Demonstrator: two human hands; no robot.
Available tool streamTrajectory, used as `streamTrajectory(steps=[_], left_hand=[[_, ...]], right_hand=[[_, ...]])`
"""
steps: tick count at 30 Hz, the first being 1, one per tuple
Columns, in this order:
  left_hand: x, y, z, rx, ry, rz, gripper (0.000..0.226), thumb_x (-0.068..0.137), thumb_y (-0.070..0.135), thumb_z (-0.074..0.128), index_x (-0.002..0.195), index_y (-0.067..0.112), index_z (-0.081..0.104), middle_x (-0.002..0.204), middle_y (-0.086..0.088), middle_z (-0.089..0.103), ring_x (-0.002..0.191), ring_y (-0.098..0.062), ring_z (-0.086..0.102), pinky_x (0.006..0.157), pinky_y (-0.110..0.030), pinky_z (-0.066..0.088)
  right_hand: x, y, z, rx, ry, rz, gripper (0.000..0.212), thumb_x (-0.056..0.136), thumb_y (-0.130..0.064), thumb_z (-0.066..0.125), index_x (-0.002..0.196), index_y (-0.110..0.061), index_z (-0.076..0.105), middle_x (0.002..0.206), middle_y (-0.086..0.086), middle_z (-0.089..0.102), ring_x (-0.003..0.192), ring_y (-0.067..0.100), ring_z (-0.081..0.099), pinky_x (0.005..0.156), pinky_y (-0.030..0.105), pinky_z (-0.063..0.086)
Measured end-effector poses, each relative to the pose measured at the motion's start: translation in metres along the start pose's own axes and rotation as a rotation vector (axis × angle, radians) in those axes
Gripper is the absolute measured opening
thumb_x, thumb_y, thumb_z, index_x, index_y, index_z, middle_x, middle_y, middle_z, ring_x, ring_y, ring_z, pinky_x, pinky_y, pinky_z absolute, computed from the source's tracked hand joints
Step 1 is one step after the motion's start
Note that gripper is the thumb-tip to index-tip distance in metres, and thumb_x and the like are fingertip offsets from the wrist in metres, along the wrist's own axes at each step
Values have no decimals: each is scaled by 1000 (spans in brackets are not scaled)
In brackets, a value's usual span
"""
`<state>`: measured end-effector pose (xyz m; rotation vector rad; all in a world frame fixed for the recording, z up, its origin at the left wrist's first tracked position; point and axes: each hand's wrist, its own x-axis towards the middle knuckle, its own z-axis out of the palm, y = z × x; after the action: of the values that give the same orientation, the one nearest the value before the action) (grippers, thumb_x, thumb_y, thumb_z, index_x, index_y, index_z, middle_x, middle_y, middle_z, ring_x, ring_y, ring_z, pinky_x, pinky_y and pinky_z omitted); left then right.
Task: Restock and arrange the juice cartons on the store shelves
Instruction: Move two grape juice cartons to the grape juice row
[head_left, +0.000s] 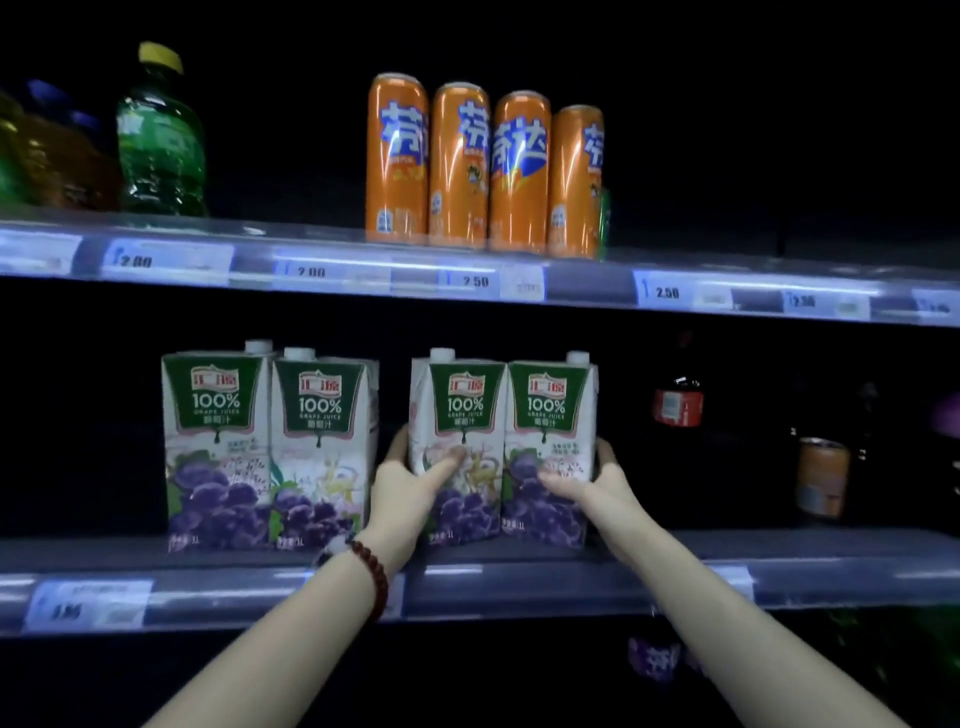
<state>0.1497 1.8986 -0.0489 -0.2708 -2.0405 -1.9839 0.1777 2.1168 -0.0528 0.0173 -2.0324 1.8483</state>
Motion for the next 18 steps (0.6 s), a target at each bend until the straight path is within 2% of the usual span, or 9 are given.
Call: streamTrajectory(steps=[2,4,5,8,10,11,12,15,18], left_hand=[[-4,6,1,65,10,-16,96,74,50,74,148,9,27,120,-9,61,91,-15,53,83,-23,42],[-7,12,1,148,15,-32,82,79,47,71,140,4,36,106,-4,60,78,-9,51,73,-22,44],[-8,14,0,189,20,-34,75,81,43,71,136,3,40,102,-3,59,75,-9,52,65,-22,44],[-15,15,-7,228,22,11,65,85,28,71,139,7,41,113,-6,61,80,-7,61,65,-17,48],[-21,17,-13,288,25,37,70,86,24,70,145,9,35,132,-9,56,100,-14,61,79,-18,45],[-24,19,-16,327,30,47,69,87,23,70,145,8,35,137,-10,54,110,-20,58,85,-23,45],[-26,20,-19,357,32,58,67,87,20,69,144,8,37,137,-11,54,113,-22,57,87,-25,47],[-31,22,-30,409,4,90,52,87,13,68,135,7,49,125,-9,62,96,-15,57,76,-17,46],[-37,23,-48,433,-92,90,24,87,8,65,111,10,64,94,-4,68,83,-15,60,63,-14,44]], right_hand=[[-4,-2,3,-59,40,4,64,70,-11,83,121,-15,46,103,4,69,87,18,71,73,30,59],[-9,-6,5,-173,87,15,59,71,-20,83,117,-17,48,107,5,68,95,23,68,88,41,56],[-12,-8,6,-241,114,18,57,71,-25,83,116,-18,48,109,5,68,97,23,67,90,41,54],[-23,-14,8,-428,202,24,61,70,-34,82,119,-15,52,111,5,66,95,20,62,81,30,49],[-30,-17,10,-518,248,33,62,71,-32,82,121,-9,53,113,8,65,100,24,61,79,29,46],[-34,-19,11,-544,267,41,60,72,-30,81,120,-8,53,113,10,65,100,26,61,78,29,46],[-37,-21,12,-560,281,54,56,73,-26,81,118,-7,54,112,11,65,96,26,61,76,28,45],[-48,-27,16,-587,303,93,40,76,-16,76,111,-9,57,106,13,67,83,23,60,68,29,48],[-59,-31,23,-620,343,110,33,77,-15,72,106,-10,58,102,13,67,82,25,61,68,30,48]])
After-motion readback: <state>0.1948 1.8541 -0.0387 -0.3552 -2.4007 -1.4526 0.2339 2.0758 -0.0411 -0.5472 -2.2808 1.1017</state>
